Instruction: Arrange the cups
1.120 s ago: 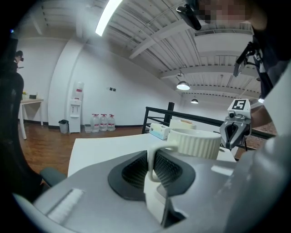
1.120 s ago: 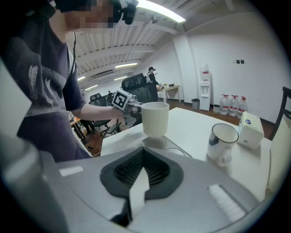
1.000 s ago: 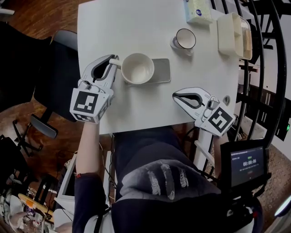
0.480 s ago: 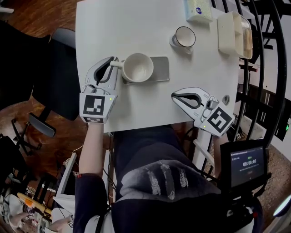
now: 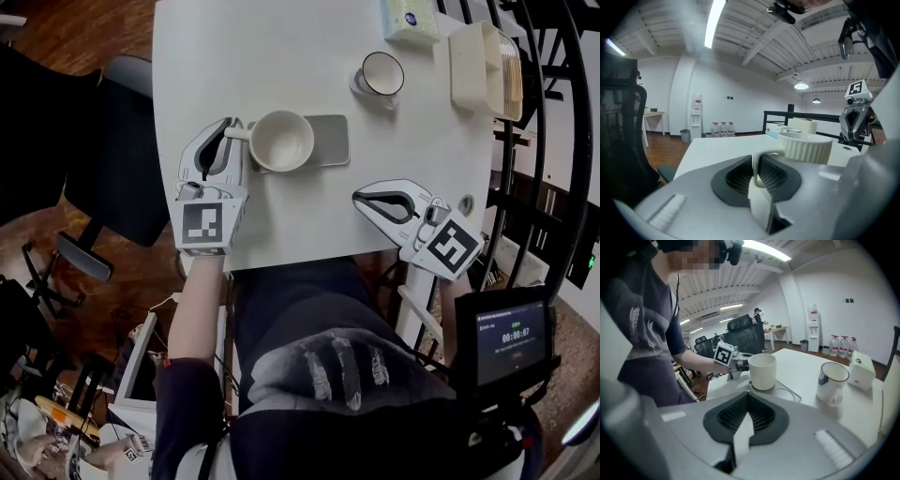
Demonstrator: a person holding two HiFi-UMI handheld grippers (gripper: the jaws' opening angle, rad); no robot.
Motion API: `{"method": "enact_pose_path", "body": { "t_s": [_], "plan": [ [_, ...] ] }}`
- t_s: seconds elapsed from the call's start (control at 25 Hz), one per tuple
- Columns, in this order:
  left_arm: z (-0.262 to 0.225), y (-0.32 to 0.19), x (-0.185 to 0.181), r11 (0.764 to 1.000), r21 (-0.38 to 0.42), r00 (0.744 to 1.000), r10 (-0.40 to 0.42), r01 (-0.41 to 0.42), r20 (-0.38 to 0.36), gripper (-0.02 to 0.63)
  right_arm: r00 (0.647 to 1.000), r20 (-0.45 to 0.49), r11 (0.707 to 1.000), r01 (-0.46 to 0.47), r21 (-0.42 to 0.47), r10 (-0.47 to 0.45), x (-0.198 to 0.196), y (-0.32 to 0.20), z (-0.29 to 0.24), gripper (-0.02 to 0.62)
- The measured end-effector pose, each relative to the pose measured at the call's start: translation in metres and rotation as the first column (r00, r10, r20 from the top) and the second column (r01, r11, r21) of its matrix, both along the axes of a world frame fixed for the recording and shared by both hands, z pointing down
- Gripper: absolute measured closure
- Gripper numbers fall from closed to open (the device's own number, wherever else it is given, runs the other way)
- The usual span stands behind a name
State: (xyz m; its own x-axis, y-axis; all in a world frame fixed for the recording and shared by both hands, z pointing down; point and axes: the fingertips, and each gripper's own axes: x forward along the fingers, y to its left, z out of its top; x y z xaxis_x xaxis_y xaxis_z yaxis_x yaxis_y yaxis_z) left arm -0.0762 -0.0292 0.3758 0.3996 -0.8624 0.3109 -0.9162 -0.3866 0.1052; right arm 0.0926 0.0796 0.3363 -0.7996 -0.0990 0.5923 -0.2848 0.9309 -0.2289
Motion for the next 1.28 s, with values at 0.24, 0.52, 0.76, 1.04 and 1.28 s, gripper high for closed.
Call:
{"method": "enact_pose_path", "body": {
  "t_s": [0.24, 0.52, 0.76, 1.04, 1.28],
  "plan": [
    [0.007, 0.009, -0.001, 1.0, 0.013, 1.0, -0.014, 0.013, 0.011, 0.563, 1.0, 0.008, 1.0, 0.004, 0.002, -0.004, -0.003, -0.001, -0.001, 0.592],
    [0.008, 0.016, 0.001, 0.998, 0.037, 0.995, 0.038, -0.042, 0.093, 0.56, 1.0, 0.009, 1.0, 0.009, -0.003, -0.009, -0.005, 0.0, 0.002, 0.592],
    [0.01, 0.027, 0.003, 0.997, 0.024, 0.988, 0.072, -0.076, 0.137, 0.554, 1.0, 0.01, 1.0, 0.01, -0.005, -0.01, -0.005, -0.001, 0.003, 0.593],
    [0.011, 0.031, 0.009, 0.994, -0.004, 0.992, 0.112, -0.112, 0.061, 0.506, 1.0, 0.018, 1.0, 0.014, -0.002, -0.014, -0.004, 0.0, 0.003, 0.592],
    [0.006, 0.035, 0.007, 0.987, -0.004, 0.986, 0.16, -0.16, 0.049, 0.435, 1.0, 0.018, 1.0, 0.016, 0.005, -0.016, -0.003, 0.0, 0.004, 0.592]
  ]
}}
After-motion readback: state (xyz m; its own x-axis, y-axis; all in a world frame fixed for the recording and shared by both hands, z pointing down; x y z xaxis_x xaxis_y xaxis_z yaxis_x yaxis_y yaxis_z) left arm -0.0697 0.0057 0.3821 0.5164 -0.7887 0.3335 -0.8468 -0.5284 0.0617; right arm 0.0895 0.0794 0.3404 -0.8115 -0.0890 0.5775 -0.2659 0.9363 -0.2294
